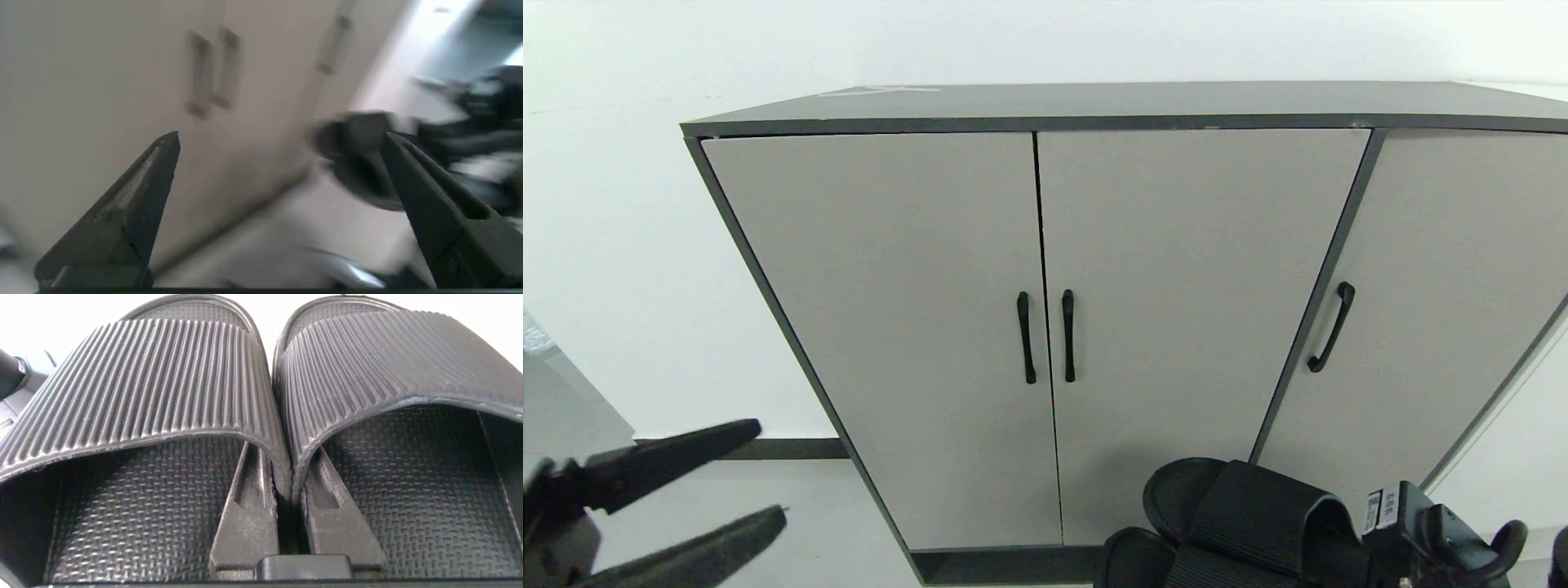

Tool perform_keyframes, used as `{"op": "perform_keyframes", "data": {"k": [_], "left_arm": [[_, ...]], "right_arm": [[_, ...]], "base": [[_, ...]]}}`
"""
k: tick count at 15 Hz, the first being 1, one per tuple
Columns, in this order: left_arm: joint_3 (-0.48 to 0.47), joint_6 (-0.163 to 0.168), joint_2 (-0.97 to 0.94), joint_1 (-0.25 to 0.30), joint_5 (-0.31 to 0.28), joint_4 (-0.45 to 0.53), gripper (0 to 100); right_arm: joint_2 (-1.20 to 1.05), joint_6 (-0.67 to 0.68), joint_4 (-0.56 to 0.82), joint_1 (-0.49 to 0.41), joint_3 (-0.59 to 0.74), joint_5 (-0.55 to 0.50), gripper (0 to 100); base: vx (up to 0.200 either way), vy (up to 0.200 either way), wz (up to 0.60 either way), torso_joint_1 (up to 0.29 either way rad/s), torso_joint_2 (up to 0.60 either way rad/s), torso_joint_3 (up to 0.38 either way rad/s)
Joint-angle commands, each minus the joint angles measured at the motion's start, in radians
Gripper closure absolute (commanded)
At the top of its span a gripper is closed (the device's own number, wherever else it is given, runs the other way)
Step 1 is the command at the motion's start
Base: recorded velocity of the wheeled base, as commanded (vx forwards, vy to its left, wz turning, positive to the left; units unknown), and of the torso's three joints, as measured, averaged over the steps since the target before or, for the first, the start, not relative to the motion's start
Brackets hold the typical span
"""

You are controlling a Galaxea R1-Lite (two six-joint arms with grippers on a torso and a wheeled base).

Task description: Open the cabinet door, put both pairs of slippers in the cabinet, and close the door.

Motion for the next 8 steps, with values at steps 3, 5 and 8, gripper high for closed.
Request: {"op": "perform_keyframes", "data": {"k": [3, 5, 8], "left_arm": [[-0.001, -0.110, 0.094, -0.207, 0.097, -0.013, 0], [-0.010, -0.087, 0.148, -0.207, 0.125, -0.018, 0], [-0.015, -0.073, 0.329, -0.207, 0.128, -0.148, 0]], "right_arm": [[0.004, 0.002, -0.001, -0.002, -0.010, 0.000, 100], [0.002, 0.003, -0.001, -0.002, -0.012, 0.000, 100], [0.001, 0.003, -0.001, -0.002, -0.012, 0.000, 100]], "base": [[0.000, 0.000, 0.00, 0.000, 0.00, 0.000], [0.000, 0.000, 0.00, 0.000, 0.00, 0.000], [0.000, 0.000, 0.00, 0.000, 0.00, 0.000]]}}
